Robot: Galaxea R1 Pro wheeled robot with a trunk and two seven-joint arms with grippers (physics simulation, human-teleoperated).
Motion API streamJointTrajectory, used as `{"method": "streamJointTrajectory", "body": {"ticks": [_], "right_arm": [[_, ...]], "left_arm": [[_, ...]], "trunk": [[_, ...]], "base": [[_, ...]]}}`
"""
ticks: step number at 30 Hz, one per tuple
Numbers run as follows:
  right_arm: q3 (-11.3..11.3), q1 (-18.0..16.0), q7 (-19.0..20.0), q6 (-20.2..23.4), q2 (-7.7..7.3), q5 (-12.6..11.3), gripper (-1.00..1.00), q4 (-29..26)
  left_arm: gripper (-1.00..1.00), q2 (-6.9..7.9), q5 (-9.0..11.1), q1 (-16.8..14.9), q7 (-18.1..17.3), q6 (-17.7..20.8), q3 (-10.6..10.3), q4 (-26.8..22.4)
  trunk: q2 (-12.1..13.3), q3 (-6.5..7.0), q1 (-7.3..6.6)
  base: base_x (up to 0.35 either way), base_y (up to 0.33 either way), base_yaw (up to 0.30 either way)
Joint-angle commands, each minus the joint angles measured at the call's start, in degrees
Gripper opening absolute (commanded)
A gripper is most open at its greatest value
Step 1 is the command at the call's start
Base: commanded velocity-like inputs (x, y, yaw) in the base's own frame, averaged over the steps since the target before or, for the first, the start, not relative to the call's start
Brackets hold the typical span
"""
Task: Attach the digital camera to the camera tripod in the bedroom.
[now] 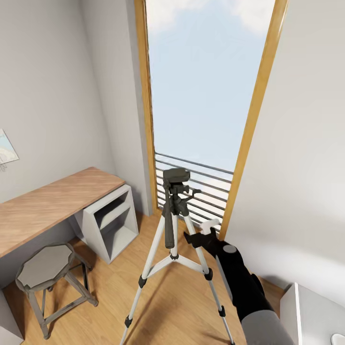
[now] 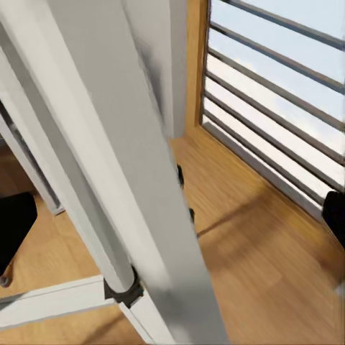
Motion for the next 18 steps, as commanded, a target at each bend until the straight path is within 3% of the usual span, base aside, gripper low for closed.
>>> {"method": "streamJointTrajectory", "body": {"ticks": [1,18], "right_arm": [[-0.08,-0.1,0.01,-0.09,0.04,0.58,1.0,0.23],[-0.1,-0.36,-1.66,-1.57,0.07,0.62,1.0,2.22]], "left_arm": [[-1.0,0.02,0.41,-0.03,0.0,0.04,-0.48,-0.05],[-1.0,0.02,0.45,-0.02,0.0,0.04,-0.38,-0.08]], "trunk": [[-0.12,-0.12,0.03],[-0.12,-0.12,0.03]], "base": [[0.0,0.0,0.0],[0.041,0.0,0.0]]}}
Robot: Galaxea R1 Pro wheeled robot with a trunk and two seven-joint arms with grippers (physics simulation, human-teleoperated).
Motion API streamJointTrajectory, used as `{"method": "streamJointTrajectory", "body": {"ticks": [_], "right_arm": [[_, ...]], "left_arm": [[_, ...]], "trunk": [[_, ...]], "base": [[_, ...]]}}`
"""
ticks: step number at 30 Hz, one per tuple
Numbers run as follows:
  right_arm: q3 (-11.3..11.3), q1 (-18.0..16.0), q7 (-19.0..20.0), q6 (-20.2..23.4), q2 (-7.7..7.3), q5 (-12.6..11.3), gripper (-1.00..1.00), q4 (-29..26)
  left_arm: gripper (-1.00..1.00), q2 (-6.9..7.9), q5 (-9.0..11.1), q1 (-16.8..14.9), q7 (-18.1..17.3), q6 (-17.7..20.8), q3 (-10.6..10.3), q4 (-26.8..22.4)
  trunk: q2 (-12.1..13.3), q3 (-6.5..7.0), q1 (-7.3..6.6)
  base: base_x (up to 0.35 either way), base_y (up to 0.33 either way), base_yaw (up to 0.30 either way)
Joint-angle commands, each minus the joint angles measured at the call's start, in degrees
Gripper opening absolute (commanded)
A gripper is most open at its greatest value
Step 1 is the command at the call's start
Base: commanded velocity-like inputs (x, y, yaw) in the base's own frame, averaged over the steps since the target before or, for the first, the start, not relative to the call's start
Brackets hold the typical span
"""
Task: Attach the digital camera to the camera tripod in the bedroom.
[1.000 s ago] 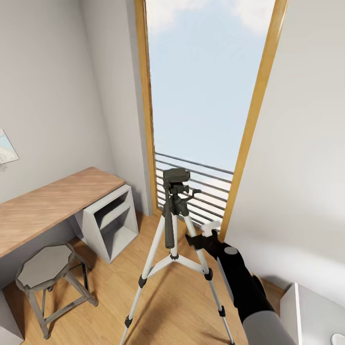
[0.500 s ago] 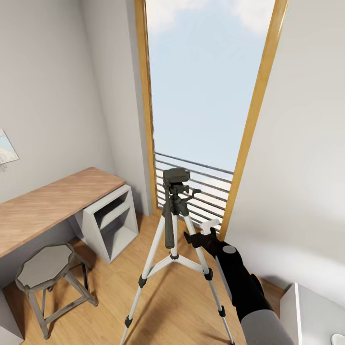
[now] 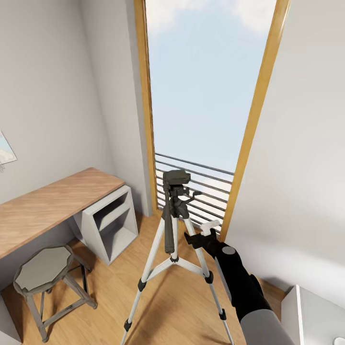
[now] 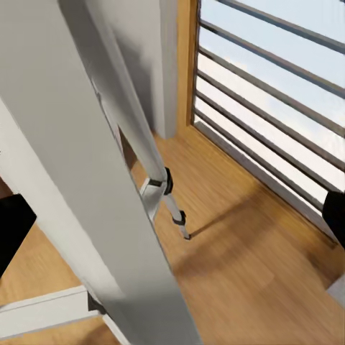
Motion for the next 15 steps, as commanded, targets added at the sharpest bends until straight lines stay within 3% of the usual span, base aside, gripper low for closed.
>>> {"method": "streamJointTrajectory", "body": {"ticks": [1,11,15], "right_arm": [[-0.08,-0.05,0.32,0.26,0.03,0.56,1.0,-0.11],[-0.23,1.91,2.28,2.21,0.59,1.4,1.0,-1.99],[-0.13,0.85,1.75,1.55,0.82,1.13,1.0,-1.86]], "left_arm": [[-1.0,0.02,0.43,-0.03,0.0,0.04,-0.48,-0.02],[-1.0,0.01,0.44,0.03,0.0,-0.03,-0.52,-0.07],[-1.0,-0.05,0.36,0.05,0.0,-0.21,-0.54,-0.1]], "trunk": [[-0.12,-0.12,0.03],[-0.12,-0.12,0.03],[-0.12,-0.12,0.03]], "base": [[0.002,0.0,0.0],[0.0,0.0,0.0],[0.0,0.0,0.0]]}}
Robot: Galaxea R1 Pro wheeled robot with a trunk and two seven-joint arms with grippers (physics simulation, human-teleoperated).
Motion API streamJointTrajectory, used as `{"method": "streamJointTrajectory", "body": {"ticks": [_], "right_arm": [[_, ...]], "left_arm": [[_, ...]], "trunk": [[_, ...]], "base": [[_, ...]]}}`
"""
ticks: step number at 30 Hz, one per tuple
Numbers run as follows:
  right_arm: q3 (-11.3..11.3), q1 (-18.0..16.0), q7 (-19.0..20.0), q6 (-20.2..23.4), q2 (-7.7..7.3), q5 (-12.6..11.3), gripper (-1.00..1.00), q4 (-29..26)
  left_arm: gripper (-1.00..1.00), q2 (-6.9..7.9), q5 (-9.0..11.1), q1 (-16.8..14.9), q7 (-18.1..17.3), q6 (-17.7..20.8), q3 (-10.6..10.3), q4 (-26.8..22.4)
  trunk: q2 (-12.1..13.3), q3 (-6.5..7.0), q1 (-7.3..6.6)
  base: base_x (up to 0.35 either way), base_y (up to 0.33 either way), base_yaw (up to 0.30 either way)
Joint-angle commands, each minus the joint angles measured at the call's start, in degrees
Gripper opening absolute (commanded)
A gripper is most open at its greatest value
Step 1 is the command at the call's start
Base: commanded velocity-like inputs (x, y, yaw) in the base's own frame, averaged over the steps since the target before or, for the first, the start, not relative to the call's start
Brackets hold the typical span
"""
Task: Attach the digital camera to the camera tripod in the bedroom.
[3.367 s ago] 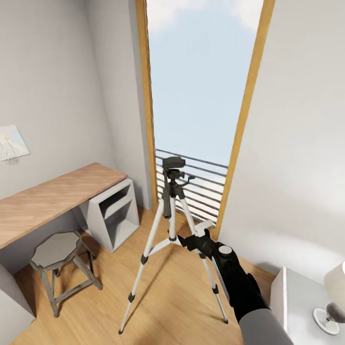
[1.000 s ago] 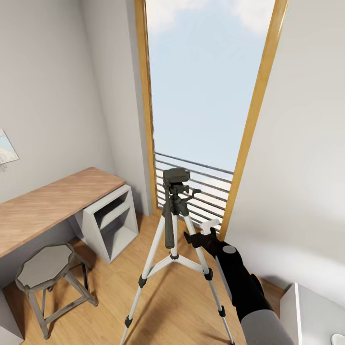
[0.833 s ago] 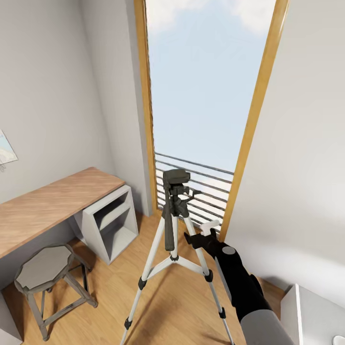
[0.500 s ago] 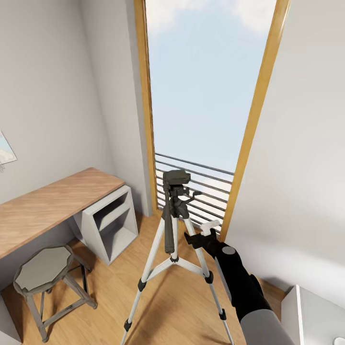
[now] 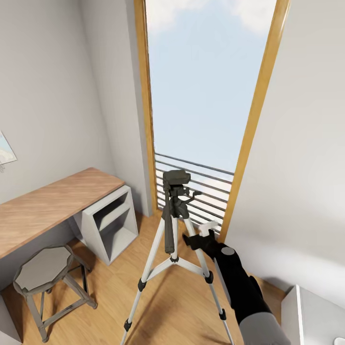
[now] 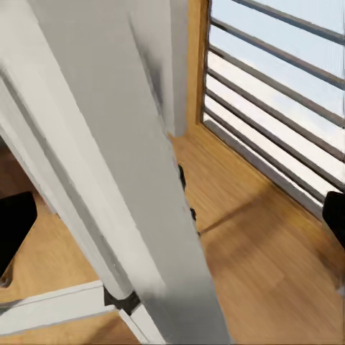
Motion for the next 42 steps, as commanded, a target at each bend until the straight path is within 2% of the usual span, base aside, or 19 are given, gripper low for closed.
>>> {"method": "streamJointTrajectory", "body": {"ticks": [1,9,25,37,38,42], "right_arm": [[-0.06,-0.37,0.0,-0.08,0.03,0.54,1.0,0.23],[-0.03,-0.96,-2.57,-2.19,0.03,0.44,1.0,2.79],[-0.02,-0.99,-3.64,-2.25,0.03,0.51,1.0,3.68],[-0.02,-1.01,-7.49,-2.46,0.03,0.08,1.0,4.2],[-0.02,-1.0,-10.4,-2.56,0.03,0.03,1.0,4.26],[-0.02,-1.01,-10.5,-2.65,0.03,0.0,1.0,4.28]], "left_arm": [[-1.0,0.01,0.38,-0.03,0.0,0.0,-0.49,-0.04],[-1.0,-0.03,0.28,-0.01,0.01,-0.08,-0.5,-0.07],[-1.0,-0.02,0.27,-0.01,0.01,-0.08,-0.5,-0.07],[-1.0,-0.02,0.27,-0.01,0.02,-0.08,-0.49,-0.07],[-1.0,-0.02,0.27,-0.01,0.01,-0.08,-0.49,-0.07],[-1.0,-0.02,0.27,-0.02,0.0,-0.08,-0.49,-0.07]], "trunk": [[-0.12,-0.12,0.03],[-0.12,-0.12,0.03],[-0.12,-0.12,0.03],[-0.12,-0.12,0.03],[-0.12,-0.12,0.03],[-0.12,-0.12,0.03]], "base": [[0.0,0.0,0.0],[0.0,0.072,0.0],[0.0,0.02,0.0],[0.0,0.0,0.0],[0.0,0.0,0.0],[0.0,0.0,0.0]]}}
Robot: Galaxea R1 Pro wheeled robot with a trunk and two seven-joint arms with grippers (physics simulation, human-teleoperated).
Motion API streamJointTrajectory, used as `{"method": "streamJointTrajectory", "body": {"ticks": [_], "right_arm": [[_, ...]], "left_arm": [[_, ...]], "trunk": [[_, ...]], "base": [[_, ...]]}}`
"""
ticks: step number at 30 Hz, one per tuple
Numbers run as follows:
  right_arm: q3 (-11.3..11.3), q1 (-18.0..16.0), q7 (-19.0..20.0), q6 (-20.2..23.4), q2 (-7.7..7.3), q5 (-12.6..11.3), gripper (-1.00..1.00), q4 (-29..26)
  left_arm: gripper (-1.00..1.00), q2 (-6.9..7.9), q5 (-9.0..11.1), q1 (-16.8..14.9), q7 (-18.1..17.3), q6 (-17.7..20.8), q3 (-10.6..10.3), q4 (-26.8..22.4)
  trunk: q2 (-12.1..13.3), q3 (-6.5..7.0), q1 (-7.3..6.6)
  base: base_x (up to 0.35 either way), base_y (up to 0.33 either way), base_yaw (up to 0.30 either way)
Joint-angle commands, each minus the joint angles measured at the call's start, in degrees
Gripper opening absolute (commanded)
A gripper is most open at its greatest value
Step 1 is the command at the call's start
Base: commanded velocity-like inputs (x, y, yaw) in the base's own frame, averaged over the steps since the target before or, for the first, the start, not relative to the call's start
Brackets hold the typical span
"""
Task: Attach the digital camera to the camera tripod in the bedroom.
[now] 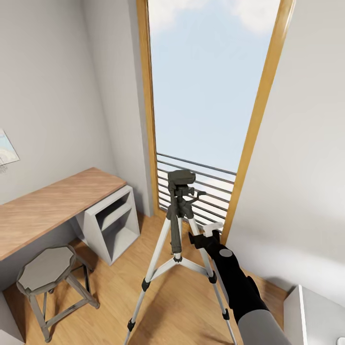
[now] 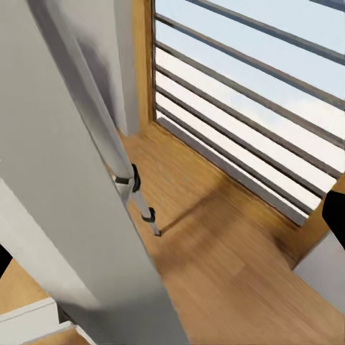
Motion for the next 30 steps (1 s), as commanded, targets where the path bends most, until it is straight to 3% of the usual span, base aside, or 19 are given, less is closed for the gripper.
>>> {"method": "streamJointTrajectory", "body": {"ticks": [1,30], "right_arm": [[-0.07,-0.03,0.33,0.31,0.03,0.6,1.0,-0.11],[0.03,-0.02,0.67,0.23,0.03,0.6,1.0,0.04]], "left_arm": [[-1.0,0.01,0.4,-0.03,0.0,0.01,-0.49,-0.03],[-1.0,0.01,0.4,-0.04,0.0,0.01,-0.49,-0.03]], "trunk": [[-0.12,-0.12,0.03],[-0.12,-0.12,0.03]], "base": [[0.0,0.0,0.0],[0.0,0.0,0.0]]}}
